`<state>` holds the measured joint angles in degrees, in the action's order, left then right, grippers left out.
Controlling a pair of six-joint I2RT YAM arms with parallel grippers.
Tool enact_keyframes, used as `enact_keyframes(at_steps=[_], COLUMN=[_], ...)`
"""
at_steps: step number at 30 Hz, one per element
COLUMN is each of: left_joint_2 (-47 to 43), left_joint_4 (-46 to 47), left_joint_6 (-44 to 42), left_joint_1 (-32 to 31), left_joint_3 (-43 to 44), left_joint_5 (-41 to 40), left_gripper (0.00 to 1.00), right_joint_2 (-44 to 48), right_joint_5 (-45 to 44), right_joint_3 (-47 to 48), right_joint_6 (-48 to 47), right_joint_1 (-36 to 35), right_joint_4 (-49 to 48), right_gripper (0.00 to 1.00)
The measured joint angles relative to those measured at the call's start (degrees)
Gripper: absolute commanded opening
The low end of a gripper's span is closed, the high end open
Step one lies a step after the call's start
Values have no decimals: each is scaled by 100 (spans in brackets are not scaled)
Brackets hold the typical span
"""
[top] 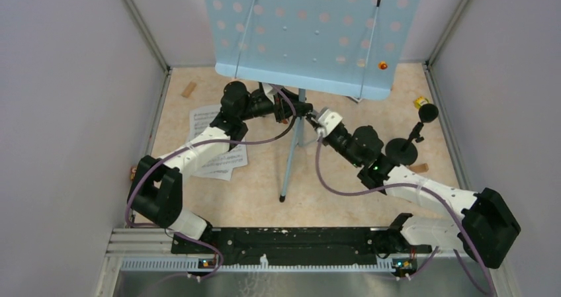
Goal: Pack up the instrument practice props
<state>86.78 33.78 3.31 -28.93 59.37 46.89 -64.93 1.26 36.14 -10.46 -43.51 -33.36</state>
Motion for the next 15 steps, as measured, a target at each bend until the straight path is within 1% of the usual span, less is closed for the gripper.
enact_keyframes(at_steps=[2, 3, 4, 6, 7, 8, 9, 11, 12, 15], left_joint_2=[0, 0, 0, 0, 0, 0, 0, 2, 2, 4], left_joint_4=[0, 0, 0, 0, 0, 0, 0, -4, -7, -9], left_joint_6=[2, 2, 2, 11, 11, 9, 9, 4, 4, -2], left_joint_1=[-2, -2, -2, -7, -17, -33, -48, -87, -101, -140], left_joint_3=[0, 0, 0, 2, 2, 4, 7, 11, 11, 15], left_joint_5=[2, 26, 44, 103, 107, 101, 87, 66, 74, 31], left_gripper=[0, 0, 0, 0, 0, 0, 0, 0, 0, 1], right_joint_2=[9, 11, 4, -50, -101, -162, -221, -260, -251, -92], right_joint_5=[-168, -358, -551, -994, -1193, -1377, -1545, -1729, -1788, -1862], right_joint_3=[4, 7, -9, -122, -212, -299, -402, -551, -638, -911], right_joint_6=[-1611, -2590, -3351, -4787, -5370, -5886, -6328, -6743, -6850, -6741], right_joint_1=[-247, -433, -586, -881, -992, -1086, -1167, -1255, -1298, -1410], right_joint_4=[129, 216, 260, 175, 35, -153, -374, -686, -835, -1051], right_gripper=[0, 0, 0, 0, 2, 6, 11, 22, 28, 54])
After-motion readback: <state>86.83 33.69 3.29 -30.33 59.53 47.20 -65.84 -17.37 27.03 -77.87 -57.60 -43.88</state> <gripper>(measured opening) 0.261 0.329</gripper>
